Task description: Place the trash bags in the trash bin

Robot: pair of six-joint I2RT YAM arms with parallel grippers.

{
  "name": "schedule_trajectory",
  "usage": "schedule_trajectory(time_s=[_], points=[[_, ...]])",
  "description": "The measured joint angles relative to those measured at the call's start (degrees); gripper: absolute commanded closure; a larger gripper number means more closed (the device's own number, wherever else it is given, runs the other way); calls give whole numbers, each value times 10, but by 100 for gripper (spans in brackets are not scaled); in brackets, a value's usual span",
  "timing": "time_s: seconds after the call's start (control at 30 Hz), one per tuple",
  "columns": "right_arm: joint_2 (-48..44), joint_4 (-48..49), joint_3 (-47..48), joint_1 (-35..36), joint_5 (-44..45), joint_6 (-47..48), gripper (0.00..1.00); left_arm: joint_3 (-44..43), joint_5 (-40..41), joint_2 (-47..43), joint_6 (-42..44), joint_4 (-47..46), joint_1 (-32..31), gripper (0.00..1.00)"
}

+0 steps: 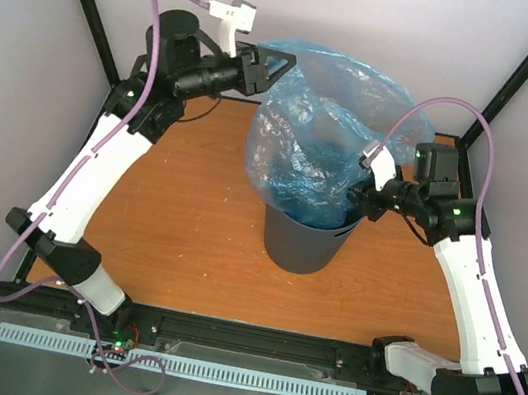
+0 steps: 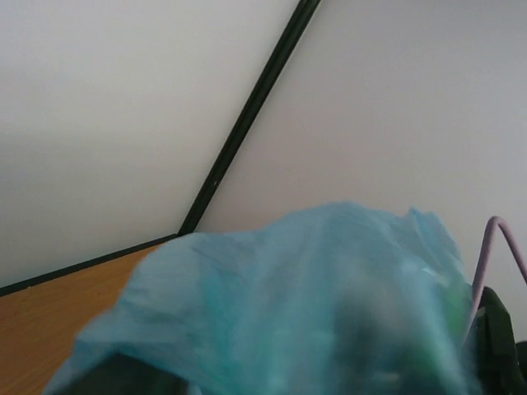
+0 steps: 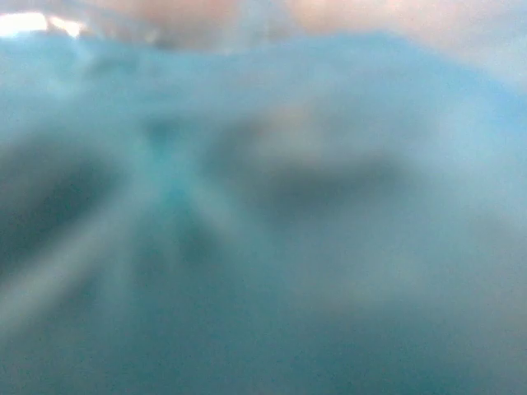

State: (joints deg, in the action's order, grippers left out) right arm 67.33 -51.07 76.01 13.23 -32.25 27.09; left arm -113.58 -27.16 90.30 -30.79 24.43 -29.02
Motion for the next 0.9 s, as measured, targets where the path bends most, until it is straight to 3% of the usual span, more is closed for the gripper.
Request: schedule_trajectory(time_s=[0.13, 0.27, 0.37, 0.57, 0.73, 0.9], points=[[-23, 12, 0, 0, 28, -9, 58, 5, -3, -29, 40, 36, 0, 8], [-48, 17, 0, 0, 42, -17, 58, 96, 11, -116, 82, 74, 0, 2], [-54, 20, 0, 0, 47, -23, 59, 183, 45, -210, 107, 102, 0, 6], [-56, 21, 0, 0, 55, -29, 59, 315, 205, -333, 123, 143, 0, 22], [-60, 22, 0, 0, 59, -31, 59, 387, 217, -276, 126, 131, 0, 30], [-64, 25, 0, 0, 59, -37, 59, 378, 179, -180, 129, 85, -49, 36]])
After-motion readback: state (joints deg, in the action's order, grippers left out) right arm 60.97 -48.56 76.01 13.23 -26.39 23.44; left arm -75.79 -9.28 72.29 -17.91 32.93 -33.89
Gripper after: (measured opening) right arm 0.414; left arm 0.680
